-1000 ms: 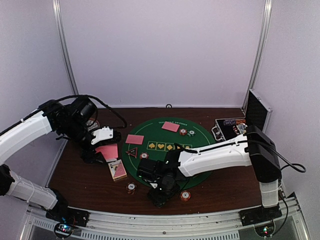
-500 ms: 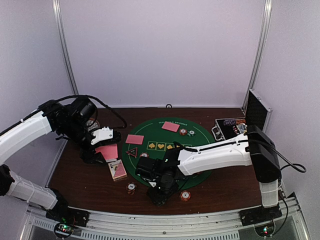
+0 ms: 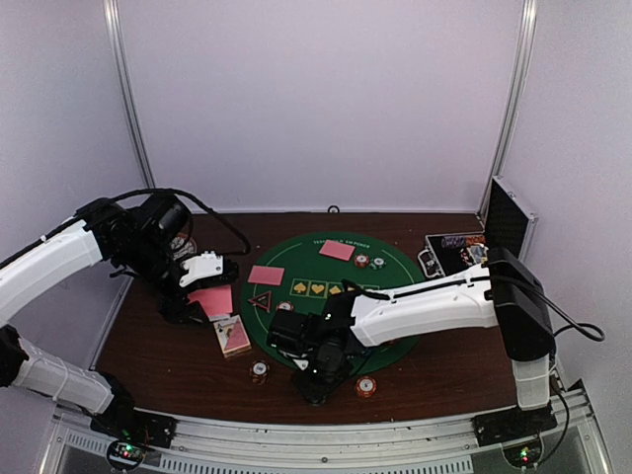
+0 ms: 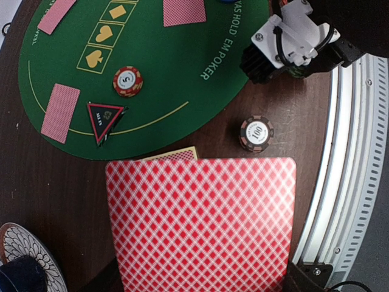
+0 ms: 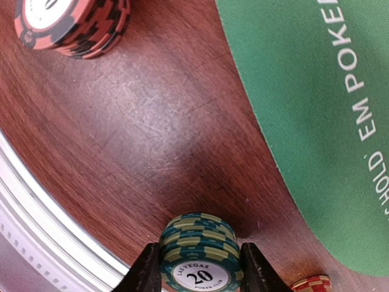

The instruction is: Distribute texas hold em gaming equipment

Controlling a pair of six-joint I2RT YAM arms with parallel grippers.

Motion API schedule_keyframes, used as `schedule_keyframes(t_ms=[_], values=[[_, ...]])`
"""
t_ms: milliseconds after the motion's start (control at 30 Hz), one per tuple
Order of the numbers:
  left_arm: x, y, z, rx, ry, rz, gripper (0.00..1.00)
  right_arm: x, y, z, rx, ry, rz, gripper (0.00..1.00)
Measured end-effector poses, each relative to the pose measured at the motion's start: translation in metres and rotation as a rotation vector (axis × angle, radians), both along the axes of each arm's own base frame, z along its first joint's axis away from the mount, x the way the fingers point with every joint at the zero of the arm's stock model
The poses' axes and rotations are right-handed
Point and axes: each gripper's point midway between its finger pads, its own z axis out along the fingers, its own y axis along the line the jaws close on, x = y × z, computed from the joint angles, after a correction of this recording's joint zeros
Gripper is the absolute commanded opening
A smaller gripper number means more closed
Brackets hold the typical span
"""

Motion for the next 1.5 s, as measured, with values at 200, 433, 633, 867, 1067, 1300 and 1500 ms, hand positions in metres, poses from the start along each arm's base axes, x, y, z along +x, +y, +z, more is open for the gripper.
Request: schedule_keyframes(t_ms=[200, 433, 633, 867, 1067, 1300, 1500], values=[[0.000, 0.000, 0.000, 0.000, 0.000, 0.000, 0.00, 0.001, -0.001, 0.005, -0.011, -0.003, 0.002, 0.32], [0.000, 0.000, 0.000, 0.000, 0.000, 0.000, 0.00, 0.011, 0.009, 0.026, 0.018, -0.029, -0.004, 0.31], [0.000, 0.000, 0.001, -0.002, -0.003, 0.000, 0.00, 0.033, 0.004, 0.030, 0.027, -0.033, -0.056, 0.31], [0.000, 0.000, 0.001, -0.003, -0.004, 0.000, 0.00, 0.090, 0.027, 0.056, 0.133, -0.082, -0.162, 0.28], [0.000, 0.000, 0.002, -0.004, -0.006, 0.000, 0.00, 0.134, 0.068, 0.040, 0.181, -0.109, -0.223, 0.28], [-0.001, 0.000, 0.002, -0.004, -0.006, 0.000, 0.00, 0.148, 0.083, -0.001, 0.131, -0.105, -0.250, 0.28], [-0.001, 0.000, 0.002, -0.005, -0.006, 0.000, 0.00, 0.157, 0.086, -0.001, 0.144, -0.113, -0.273, 0.34]])
